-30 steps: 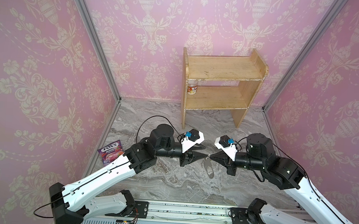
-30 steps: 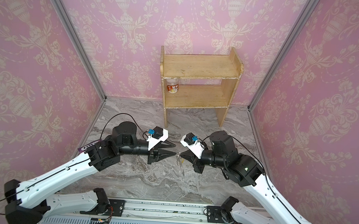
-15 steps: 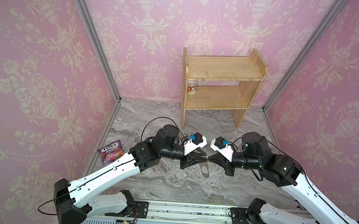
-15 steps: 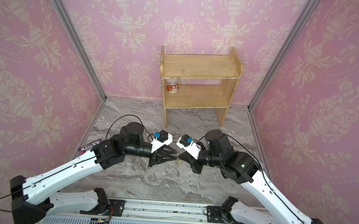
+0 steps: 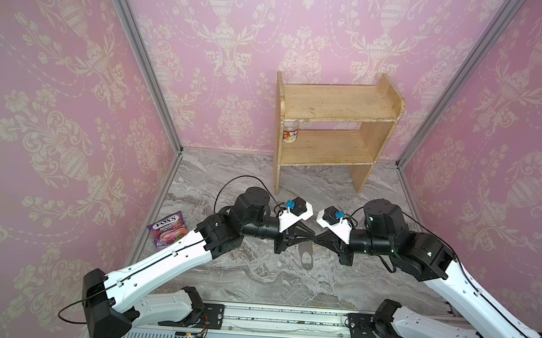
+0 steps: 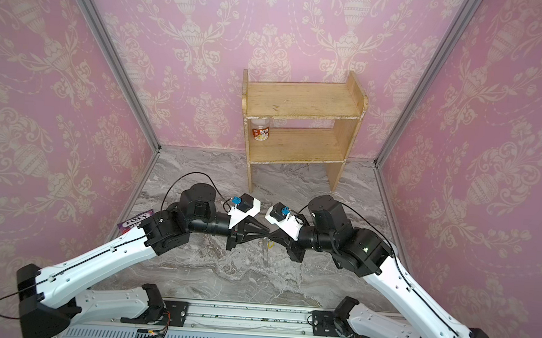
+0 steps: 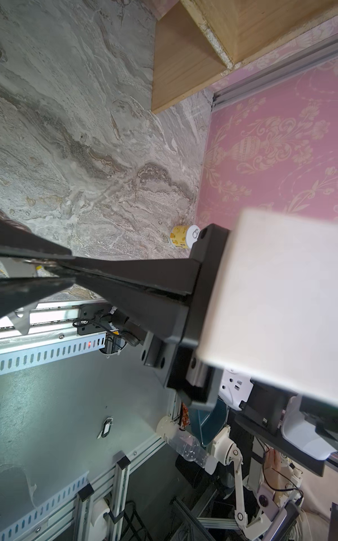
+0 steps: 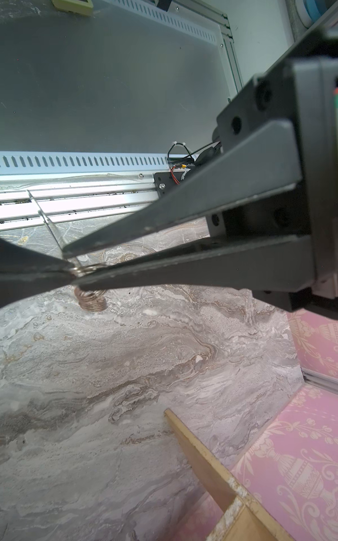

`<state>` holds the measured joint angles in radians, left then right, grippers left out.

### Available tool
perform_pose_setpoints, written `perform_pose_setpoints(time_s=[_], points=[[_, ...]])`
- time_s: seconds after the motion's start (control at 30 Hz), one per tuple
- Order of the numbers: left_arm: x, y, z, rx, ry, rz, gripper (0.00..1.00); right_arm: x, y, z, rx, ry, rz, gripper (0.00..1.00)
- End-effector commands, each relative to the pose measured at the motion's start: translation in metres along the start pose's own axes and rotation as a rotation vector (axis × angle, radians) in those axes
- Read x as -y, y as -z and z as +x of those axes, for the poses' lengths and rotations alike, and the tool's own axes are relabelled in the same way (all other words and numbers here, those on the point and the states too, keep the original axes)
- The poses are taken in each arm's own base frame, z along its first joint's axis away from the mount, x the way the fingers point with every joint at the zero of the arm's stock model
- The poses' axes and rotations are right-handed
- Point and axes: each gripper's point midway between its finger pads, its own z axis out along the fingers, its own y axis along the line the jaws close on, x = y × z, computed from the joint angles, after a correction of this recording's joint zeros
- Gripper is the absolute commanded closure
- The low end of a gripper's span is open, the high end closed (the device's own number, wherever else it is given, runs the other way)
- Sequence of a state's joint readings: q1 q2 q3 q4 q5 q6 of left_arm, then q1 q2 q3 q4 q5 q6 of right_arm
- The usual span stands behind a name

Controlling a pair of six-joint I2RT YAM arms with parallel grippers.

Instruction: Put the keys on the keyring

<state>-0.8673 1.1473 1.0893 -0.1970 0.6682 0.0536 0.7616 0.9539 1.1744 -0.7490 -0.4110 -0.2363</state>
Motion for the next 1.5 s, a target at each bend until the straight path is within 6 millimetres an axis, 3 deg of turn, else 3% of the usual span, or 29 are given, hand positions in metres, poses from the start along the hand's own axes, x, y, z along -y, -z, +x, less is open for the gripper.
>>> perform_pose_setpoints(time_s=[0.0,0.33,0.67,0.93,1.03,1.2,1.47], points=[[0.005,-0.004,0.005,-0.007,0.025,0.037,0.87,0.0,0.007,-0.018,0.056,0.033,0.011,1.0],[0.005,-0.007,0.015,-0.049,0.039,0.046,0.8,0.0,0.011,-0.02,0.072,0.037,0.024,1.0],[0.003,-0.006,0.01,-0.032,0.027,0.034,1.0,-0.001,0.011,-0.021,0.079,0.038,0.019,1.0],[0.002,-0.003,0.005,-0.006,0.009,0.009,1.0,0.002,0.012,-0.022,0.093,0.026,0.04,1.0],[0.0,0.0,0.001,0.019,-0.003,-0.01,1.0,0.005,0.01,-0.012,0.083,0.002,0.05,0.86],[-0.002,0.003,-0.004,0.042,-0.016,-0.033,1.0,0.007,0.012,-0.008,0.091,-0.029,0.063,0.71],[-0.007,0.008,-0.016,0.119,-0.038,-0.077,1.0,0.007,0.006,-0.006,0.144,-0.09,0.046,0.68]])
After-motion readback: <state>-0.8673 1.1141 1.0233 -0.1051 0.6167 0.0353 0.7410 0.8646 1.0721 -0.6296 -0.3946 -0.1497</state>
